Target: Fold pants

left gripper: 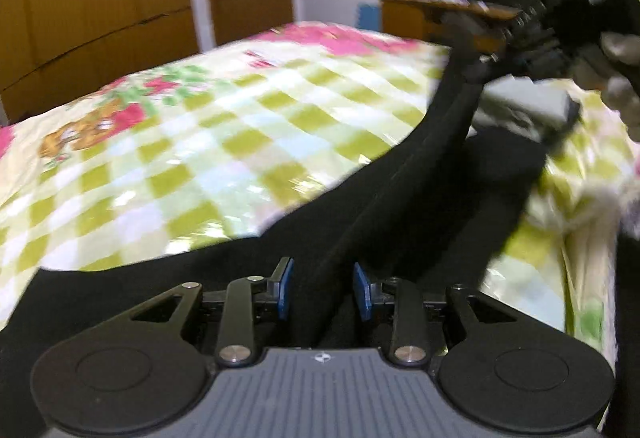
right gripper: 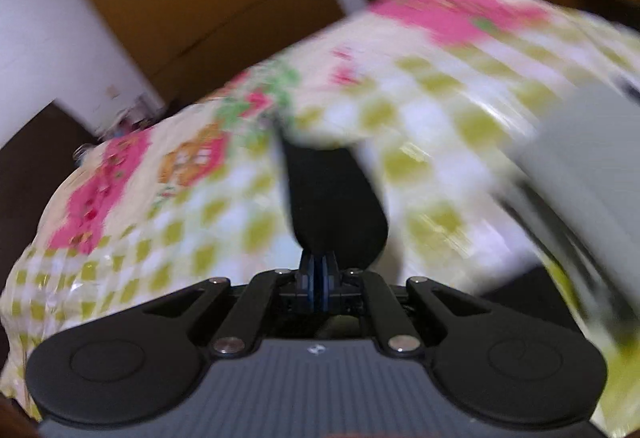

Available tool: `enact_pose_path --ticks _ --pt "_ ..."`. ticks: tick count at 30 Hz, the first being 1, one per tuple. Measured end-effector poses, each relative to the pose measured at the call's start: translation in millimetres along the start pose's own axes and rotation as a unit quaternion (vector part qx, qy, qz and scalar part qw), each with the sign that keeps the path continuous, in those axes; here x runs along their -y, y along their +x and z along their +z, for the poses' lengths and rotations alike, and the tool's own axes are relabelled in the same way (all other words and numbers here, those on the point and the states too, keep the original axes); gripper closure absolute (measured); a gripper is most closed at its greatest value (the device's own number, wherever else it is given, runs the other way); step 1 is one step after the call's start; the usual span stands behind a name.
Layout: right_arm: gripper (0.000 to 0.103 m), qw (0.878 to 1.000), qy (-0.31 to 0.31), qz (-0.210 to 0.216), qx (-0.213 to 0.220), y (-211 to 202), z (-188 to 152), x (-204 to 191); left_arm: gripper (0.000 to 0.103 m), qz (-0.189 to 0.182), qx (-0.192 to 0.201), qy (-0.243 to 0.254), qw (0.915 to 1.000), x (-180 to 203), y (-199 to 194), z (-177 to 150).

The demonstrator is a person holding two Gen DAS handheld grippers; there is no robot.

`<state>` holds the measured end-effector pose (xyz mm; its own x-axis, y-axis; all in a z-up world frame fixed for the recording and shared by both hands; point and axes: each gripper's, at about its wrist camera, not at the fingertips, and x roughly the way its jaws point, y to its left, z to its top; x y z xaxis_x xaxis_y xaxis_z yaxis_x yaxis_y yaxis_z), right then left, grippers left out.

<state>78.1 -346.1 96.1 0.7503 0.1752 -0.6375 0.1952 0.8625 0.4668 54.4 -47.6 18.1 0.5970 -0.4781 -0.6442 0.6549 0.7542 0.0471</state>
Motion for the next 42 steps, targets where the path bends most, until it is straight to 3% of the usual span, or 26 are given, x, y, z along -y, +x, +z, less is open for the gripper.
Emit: enact_pose_path --ticks 3,7,11,16,20,22,24,31,35,37,40,42 --pt "0.099 0.997 0.065 -0.016 -0.028 1 -33 53 0.057 -0.006 -0.019 0.038 0.9991 20 11 -1" --pt "0.094 0.989 0.143 0.013 -0.041 14 -57 95 0.057 0.003 -0.035 0.080 0.9962 42 21 0" --pt "0.080 0.986 0.161 0.033 -0.021 17 -55 106 0.055 0.006 -0.038 0.090 0.9952 50 25 2" --pt "0.078 0.979 0.196 0.048 -0.018 22 -56 120 0.053 0.010 -0.037 0.116 0.9925 59 28 0" --pt "0.073 0.973 0.225 0.046 0.003 19 -59 131 0.052 0.009 -0.039 0.105 0.9937 57 29 -1" --pt "0.074 0.966 0.255 0.048 0.011 24 -59 139 0.052 0.013 -0.037 0.104 0.9938 58 34 1" --pt "0.097 0.965 0.259 0.037 0.007 33 -56 139 0.052 0.015 -0.036 0.103 0.9940 58 38 4" --pt "0.098 0.975 0.194 0.092 0.054 -5 -22 105 0.067 0.018 0.000 0.104 0.9944 54 14 27" --pt "0.098 0.979 0.151 0.117 0.079 -39 -18 88 0.069 0.005 0.018 0.098 0.9951 59 -7 30" --pt "0.098 0.982 0.141 0.102 0.075 -42 -30 93 0.069 -0.008 -0.005 0.101 0.9949 65 2 20" --pt "0.098 0.983 0.176 0.045 0.021 -12 -51 124 0.070 -0.018 -0.050 0.117 0.9918 75 26 -1" --pt "0.097 0.978 0.209 0.022 -0.010 4 -65 142 0.071 -0.015 -0.052 0.122 0.9911 78 29 -5"
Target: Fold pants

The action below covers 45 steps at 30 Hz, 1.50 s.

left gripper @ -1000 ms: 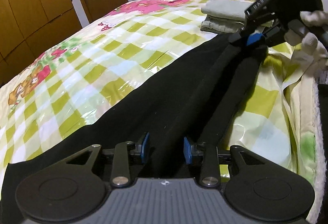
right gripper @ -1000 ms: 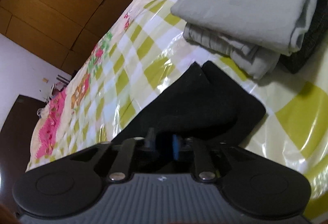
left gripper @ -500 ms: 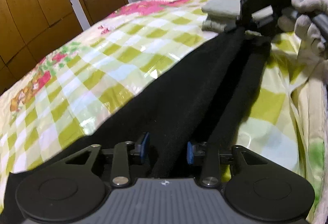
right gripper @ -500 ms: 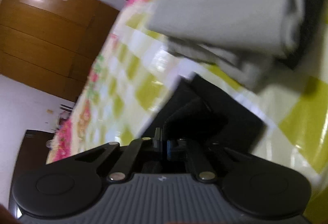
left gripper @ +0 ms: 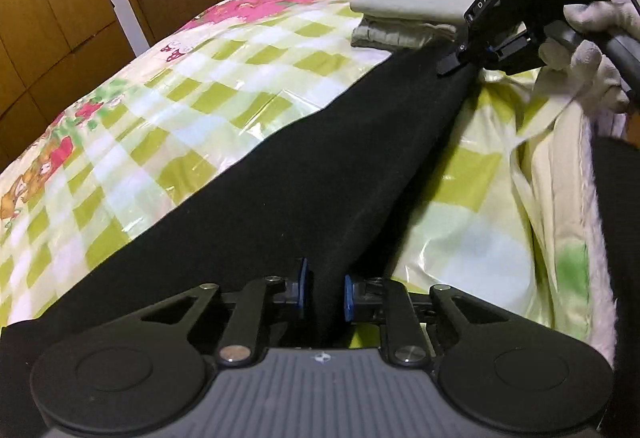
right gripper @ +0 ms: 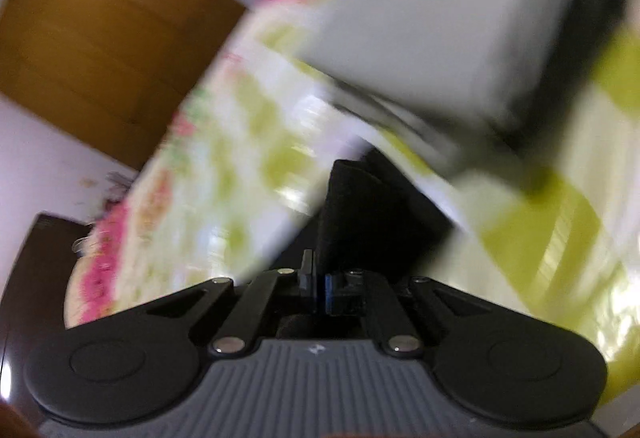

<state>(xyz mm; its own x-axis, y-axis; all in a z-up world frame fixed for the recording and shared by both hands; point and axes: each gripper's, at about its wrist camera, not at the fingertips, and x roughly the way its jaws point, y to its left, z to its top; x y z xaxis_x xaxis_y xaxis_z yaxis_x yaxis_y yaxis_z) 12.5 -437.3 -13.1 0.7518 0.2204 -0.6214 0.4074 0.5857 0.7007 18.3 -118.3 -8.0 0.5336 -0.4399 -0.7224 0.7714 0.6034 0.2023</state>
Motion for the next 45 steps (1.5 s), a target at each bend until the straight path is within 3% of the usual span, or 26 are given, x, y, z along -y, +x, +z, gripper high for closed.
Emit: enact_pose_path --ticks 6,11,20,24,29,33,37,40,45 --pt "0.090 1.000 -0.001 0.015 0.002 4 8 2 0.070 0.001 0.008 -0.014 0.9999 -9 -13 -2" --pt "0.097 0.999 -0.029 0.003 0.018 6 15 -15 0.070 0.014 0.003 -0.014 0.9998 -13 -26 -14" --pt "0.098 0.995 -0.065 0.063 0.048 -9 35 -56 0.070 0.046 -0.014 0.014 0.9988 -18 -27 -29" --pt "0.098 0.996 -0.065 0.043 0.039 -6 30 -52 0.081 0.038 -0.011 0.009 0.9992 -17 -32 -28" --pt "0.098 0.996 -0.075 0.037 0.045 -15 30 -46 0.082 0.027 -0.011 0.003 0.9996 -15 -35 -31" --pt "0.096 0.997 -0.068 -0.025 0.007 10 23 -25 0.082 0.029 -0.021 0.009 0.9993 -9 -28 -38" --pt "0.091 0.997 -0.063 -0.050 0.009 -4 15 -15 0.081 0.009 -0.013 -0.017 0.9997 -19 -41 -38" --pt "0.090 0.993 -0.088 -0.081 0.024 -28 11 -18 0.078 0.004 -0.006 -0.040 0.9992 -28 -57 -42" --pt "0.090 0.974 -0.179 -0.122 0.062 -51 -8 -64 0.078 0.046 0.012 -0.071 0.9963 -52 -90 -58"
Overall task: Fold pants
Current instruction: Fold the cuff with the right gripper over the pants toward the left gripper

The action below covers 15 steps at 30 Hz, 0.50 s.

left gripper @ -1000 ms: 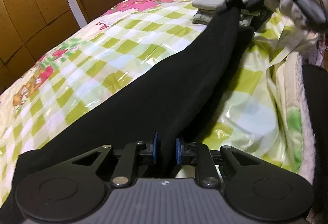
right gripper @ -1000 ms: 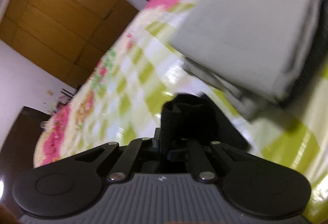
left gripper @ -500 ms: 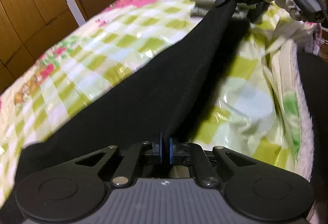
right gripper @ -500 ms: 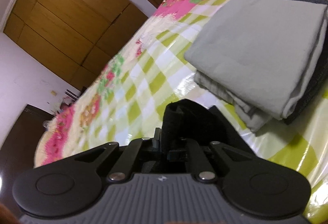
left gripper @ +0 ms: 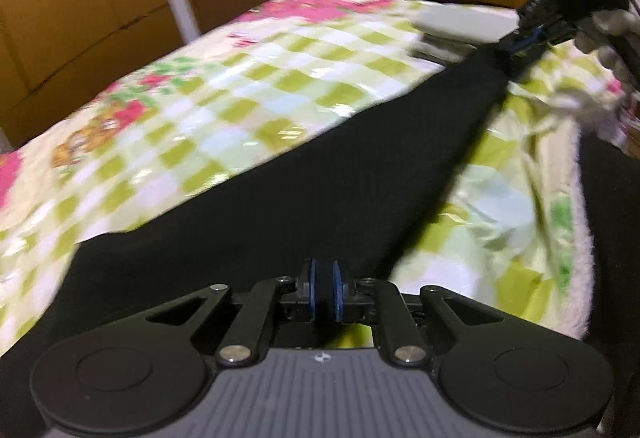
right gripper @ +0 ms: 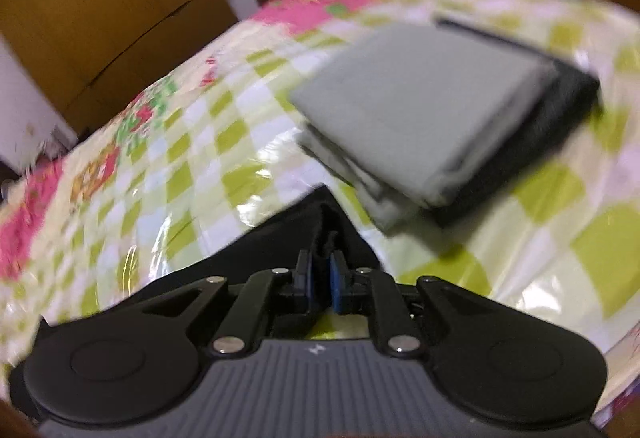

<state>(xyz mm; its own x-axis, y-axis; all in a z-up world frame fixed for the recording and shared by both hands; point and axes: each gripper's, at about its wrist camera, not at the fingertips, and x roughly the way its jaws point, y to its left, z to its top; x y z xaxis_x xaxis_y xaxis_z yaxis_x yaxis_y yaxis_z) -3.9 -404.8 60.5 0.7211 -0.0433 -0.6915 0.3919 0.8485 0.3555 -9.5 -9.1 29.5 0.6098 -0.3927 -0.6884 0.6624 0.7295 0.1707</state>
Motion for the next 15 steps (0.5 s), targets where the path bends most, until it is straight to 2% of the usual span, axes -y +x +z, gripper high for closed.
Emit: enact_pose_path --ticks 2,4,6,8,9,13,15 --pt "0.090 0.999 -0.042 0.015 0.004 -1 1 -30 0.078 0.021 0.005 -0.021 0.9995 -17 -9 -7" --pt "0.090 0.994 -0.081 0.067 -0.014 10 -1 -70 0.078 0.050 0.006 -0.038 0.9980 -35 -14 -16" --pt "0.085 0.983 -0.117 0.131 -0.047 30 -6 -115 0.077 0.084 0.001 -0.060 0.9946 -54 -14 -29" --pt "0.082 0.967 -0.147 0.184 -0.091 56 -13 -161 0.077 0.102 -0.007 -0.087 0.9910 -74 -11 -41" --pt "0.082 0.956 -0.163 0.216 -0.116 71 -17 -190 0.077 0.109 -0.015 -0.098 0.9891 -84 -9 -48" --pt "0.080 0.915 -0.222 0.294 -0.163 117 -29 -285 0.076 0.122 -0.102 -0.122 0.9798 -113 9 -83" --pt "0.073 0.894 -0.236 0.325 -0.196 142 -35 -326 0.076 0.116 -0.103 -0.141 0.9779 -122 3 -96"
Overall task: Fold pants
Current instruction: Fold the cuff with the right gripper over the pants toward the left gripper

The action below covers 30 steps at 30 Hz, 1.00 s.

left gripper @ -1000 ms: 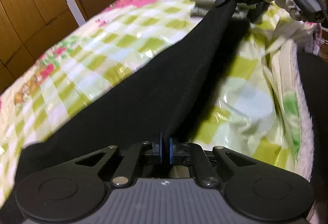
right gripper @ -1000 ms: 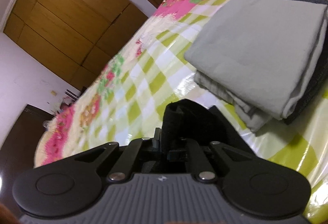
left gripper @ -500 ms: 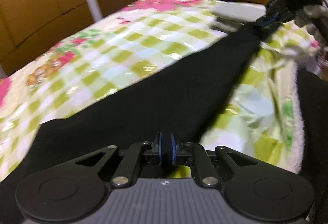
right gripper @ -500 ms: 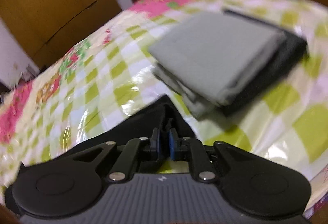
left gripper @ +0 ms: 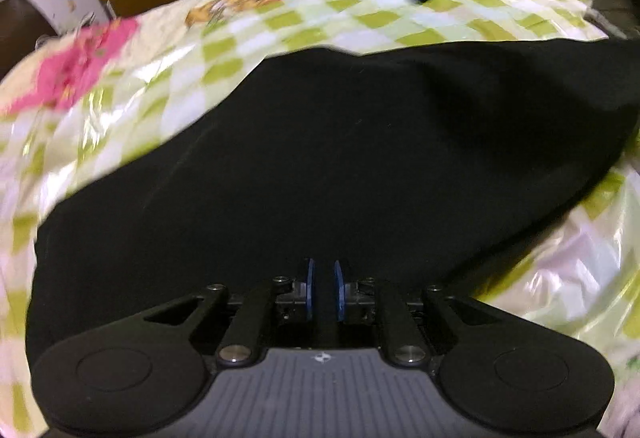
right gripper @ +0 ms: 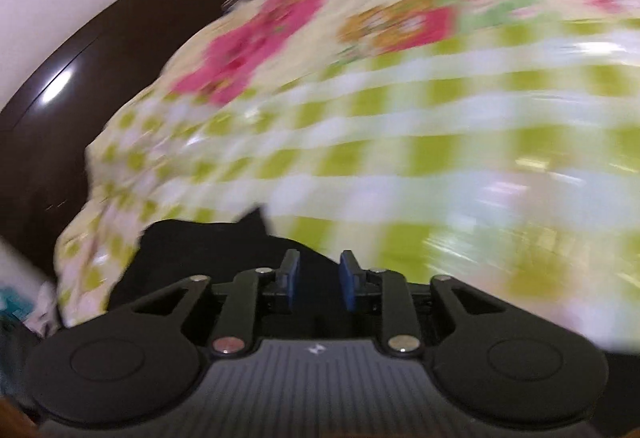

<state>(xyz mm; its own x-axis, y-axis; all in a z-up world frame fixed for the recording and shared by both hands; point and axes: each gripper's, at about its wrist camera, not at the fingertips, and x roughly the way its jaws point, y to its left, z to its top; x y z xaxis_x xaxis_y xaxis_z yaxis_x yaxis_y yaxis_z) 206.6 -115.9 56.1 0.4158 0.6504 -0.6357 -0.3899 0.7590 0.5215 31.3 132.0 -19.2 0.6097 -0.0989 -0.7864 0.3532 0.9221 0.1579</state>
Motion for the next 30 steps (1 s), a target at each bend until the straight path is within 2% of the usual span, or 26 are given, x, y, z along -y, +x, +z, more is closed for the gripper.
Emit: enact_pose_path --ticks 2,5,8,9,11,15,19,23,27,28,29,30 --pt "0.067 0.999 -0.008 0.035 -0.040 42 16 -6 0.076 -0.010 0.006 -0.029 0.9995 -13 -6 -3" --pt "0.065 0.996 -0.009 0.051 -0.077 95 29 -8 0.076 -0.007 0.036 -0.055 0.9978 -29 -11 2" --pt "0.065 0.993 -0.007 0.061 -0.096 125 34 -8 0.076 -0.005 0.057 -0.070 0.9959 -42 -6 10" --pt "0.065 0.991 0.003 0.079 -0.110 132 36 -9 0.076 -0.004 0.061 -0.070 0.9956 -45 -4 12" --pt "0.065 0.986 -0.010 0.107 -0.126 130 30 -16 0.076 -0.006 0.066 -0.075 0.9950 -50 1 14" --pt "0.065 0.982 -0.047 0.115 -0.144 115 20 -34 0.076 -0.006 0.064 -0.083 0.9945 -54 8 9" --pt "0.065 0.981 -0.122 0.078 -0.126 95 14 -60 0.076 -0.010 0.064 -0.088 0.9940 -54 11 3" --pt "0.060 0.972 -0.155 0.105 -0.139 92 12 -75 0.076 -0.007 0.069 -0.091 0.9934 -55 11 3" --pt "0.060 0.960 -0.201 0.122 -0.151 98 2 -98 0.076 0.006 0.075 -0.092 0.9929 -58 8 3" --pt "0.063 0.956 -0.209 0.132 -0.155 100 -1 -103 0.076 0.007 0.073 -0.094 0.9928 -60 9 2" --pt "0.065 0.955 -0.223 0.123 -0.152 102 -5 -108 0.076 0.009 0.072 -0.096 0.9928 -61 9 1" --pt "0.062 0.957 -0.232 0.099 -0.142 102 -7 -110 0.076 0.011 0.073 -0.096 0.9927 -62 8 0"
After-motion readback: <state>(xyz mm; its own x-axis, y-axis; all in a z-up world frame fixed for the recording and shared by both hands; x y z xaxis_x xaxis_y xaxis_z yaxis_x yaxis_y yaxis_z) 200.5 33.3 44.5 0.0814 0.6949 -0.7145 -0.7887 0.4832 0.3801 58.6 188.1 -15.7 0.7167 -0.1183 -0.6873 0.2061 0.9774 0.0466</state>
